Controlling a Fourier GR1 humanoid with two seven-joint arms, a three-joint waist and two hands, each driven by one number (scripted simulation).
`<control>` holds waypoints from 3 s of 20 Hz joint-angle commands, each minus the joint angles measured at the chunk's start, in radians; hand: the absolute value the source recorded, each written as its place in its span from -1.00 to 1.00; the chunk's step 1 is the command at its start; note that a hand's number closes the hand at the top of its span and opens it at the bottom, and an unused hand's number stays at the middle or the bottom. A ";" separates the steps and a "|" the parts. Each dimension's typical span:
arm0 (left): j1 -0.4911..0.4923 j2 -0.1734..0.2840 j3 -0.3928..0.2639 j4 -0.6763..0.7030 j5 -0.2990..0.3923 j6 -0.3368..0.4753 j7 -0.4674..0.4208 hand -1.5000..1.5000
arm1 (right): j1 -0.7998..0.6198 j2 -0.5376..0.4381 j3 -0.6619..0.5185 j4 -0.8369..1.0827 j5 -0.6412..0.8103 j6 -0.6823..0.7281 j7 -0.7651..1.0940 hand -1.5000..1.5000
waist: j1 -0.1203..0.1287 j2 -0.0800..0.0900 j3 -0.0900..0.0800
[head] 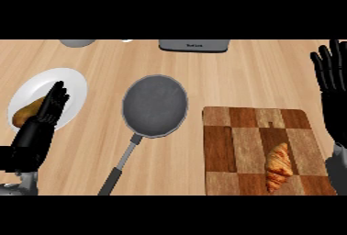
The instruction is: Pick the croissant from the cutting board and place it in the pan
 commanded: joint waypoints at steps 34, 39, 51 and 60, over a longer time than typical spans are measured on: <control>0.117 -0.027 -0.110 0.030 -0.140 0.048 0.136 0.00 | 0.252 -0.053 0.157 -0.211 1.030 0.077 1.613 -1.00 | 0.013 -0.001 0.009; 0.056 -0.011 -0.075 0.047 -0.127 0.032 0.163 0.00 | 0.128 0.033 0.129 -0.118 0.973 0.191 1.679 -1.00 | -0.001 0.001 0.010; 0.084 -0.030 -0.081 0.064 -0.128 0.027 0.147 0.00 | 0.026 0.205 0.073 0.152 1.027 0.366 1.681 -1.00 | -0.010 -0.003 0.009; 0.078 -0.052 -0.071 0.073 -0.135 0.040 0.137 0.00 | -0.106 0.304 -0.035 0.306 1.119 0.442 1.681 -1.00 | -0.019 -0.005 0.010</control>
